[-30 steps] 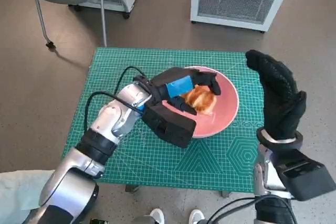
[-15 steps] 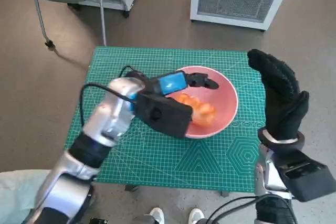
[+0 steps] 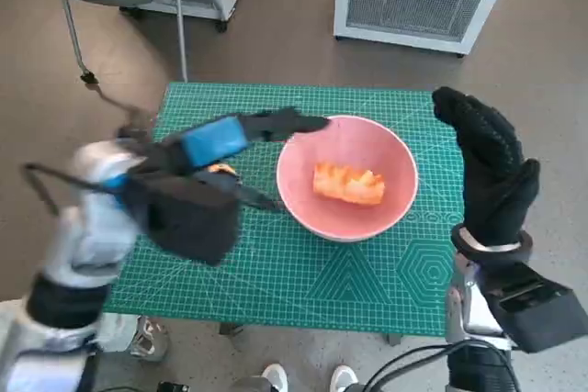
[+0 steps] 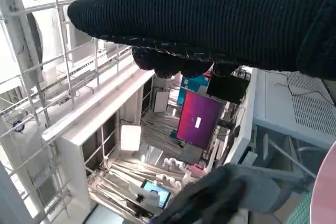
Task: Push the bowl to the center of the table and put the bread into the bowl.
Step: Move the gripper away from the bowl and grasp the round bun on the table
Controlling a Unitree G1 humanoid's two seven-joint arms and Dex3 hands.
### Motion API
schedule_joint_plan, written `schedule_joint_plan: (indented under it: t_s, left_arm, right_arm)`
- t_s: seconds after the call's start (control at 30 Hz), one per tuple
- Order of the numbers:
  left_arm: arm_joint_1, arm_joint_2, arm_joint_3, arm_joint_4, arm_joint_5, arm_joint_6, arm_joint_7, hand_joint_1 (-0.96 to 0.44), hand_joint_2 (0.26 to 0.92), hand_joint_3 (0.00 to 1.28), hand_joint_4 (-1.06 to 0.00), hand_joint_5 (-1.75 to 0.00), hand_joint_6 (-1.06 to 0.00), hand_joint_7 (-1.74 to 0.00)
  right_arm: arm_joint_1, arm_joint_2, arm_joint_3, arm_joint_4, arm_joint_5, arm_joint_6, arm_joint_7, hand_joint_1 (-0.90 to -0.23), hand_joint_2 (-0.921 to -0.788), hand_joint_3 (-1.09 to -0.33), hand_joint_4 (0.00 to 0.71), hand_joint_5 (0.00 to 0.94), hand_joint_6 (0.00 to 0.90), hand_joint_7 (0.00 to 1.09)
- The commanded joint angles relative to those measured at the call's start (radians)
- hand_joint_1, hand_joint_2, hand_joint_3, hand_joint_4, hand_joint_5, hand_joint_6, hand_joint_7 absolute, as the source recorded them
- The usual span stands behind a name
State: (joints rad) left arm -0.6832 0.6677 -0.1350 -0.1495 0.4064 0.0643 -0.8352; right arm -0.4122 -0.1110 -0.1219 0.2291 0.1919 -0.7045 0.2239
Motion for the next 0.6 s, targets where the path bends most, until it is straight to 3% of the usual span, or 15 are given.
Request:
schedule_joint_plan:
  t_s: [0.03, 0.33, 0.6]
  left_arm:
    - [0.06, 0.082, 0.071, -0.03, -0.049, -0.005, -0.015, -0.12, 0.746, 0.01, 0.0, 0.0, -0.23, -0.07]
    - [0.141, 0.197, 0.109, 0.017, -0.038, -0.03, -0.007, -0.1, 0.744, 0.0, 0.0, 0.0, -0.24, -0.06]
    - [0.167, 0.224, 0.082, 0.063, -0.026, 0.002, -0.017, -0.1, 0.74, 0.0, 0.0, 0.0, -0.24, -0.06]
  right_arm:
    - [0.014, 0.006, 0.002, 0.004, 0.002, 0.019, -0.002, -0.504, -0.921, -0.822, 0.268, 0.016, -0.001, 0.58]
    - [0.007, 0.008, 0.005, 0.011, 0.004, 0.015, 0.0, -0.503, -0.921, -0.824, 0.268, 0.016, -0.001, 0.58]
    - [-0.002, 0.009, 0.006, 0.026, 0.009, 0.009, 0.006, -0.504, -0.921, -0.826, 0.268, 0.015, -0.001, 0.58]
